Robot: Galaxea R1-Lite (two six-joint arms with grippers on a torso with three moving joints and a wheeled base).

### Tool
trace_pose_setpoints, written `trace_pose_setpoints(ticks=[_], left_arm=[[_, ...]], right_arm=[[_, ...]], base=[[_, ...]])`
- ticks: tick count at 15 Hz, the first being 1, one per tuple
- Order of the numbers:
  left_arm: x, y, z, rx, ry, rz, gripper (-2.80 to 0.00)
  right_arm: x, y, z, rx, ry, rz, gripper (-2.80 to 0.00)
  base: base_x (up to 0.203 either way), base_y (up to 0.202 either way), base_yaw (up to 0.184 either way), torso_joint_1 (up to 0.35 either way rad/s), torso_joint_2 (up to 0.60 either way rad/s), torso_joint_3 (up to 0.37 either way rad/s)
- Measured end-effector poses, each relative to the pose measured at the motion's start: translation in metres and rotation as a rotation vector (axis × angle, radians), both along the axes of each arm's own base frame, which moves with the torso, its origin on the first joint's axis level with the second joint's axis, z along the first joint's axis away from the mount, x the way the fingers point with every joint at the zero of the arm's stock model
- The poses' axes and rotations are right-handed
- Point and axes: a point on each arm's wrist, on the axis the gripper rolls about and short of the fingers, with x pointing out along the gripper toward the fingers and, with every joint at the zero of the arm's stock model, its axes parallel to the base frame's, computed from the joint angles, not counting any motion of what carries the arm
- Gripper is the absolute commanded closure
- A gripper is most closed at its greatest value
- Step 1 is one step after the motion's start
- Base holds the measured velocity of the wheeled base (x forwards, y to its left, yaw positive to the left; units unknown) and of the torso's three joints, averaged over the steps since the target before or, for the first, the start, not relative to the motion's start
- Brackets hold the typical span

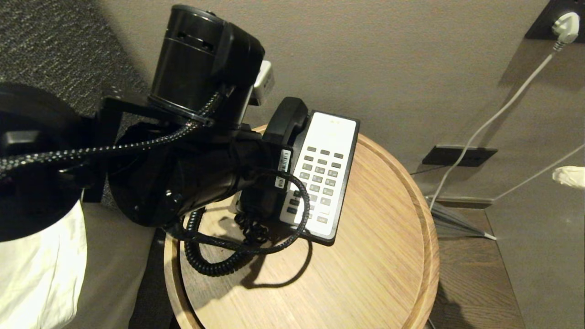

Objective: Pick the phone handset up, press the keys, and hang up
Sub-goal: Put the handset back

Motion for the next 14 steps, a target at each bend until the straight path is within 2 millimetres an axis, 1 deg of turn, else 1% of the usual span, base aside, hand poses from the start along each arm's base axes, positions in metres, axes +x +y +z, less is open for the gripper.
trace_pose_setpoints(ticks=[7, 14], left_arm=[[-0.001, -0.003, -0.014, 0.047, 0.027, -0.014, 0.00], [0.001, -0.003, -0.018, 0.061, 0.043, -0.040, 0.00]], right_arm=[[-0.003, -0.002, -0.001, 0.006, 0.002, 0.007, 0.00], [-0.006, -0.005, -0.002, 0.009, -0.001, 0.009, 0.00]], base=[[0.000, 0.000, 0.000, 0.000, 0.00, 0.000], [0.000, 0.000, 0.000, 0.000, 0.00, 0.000]])
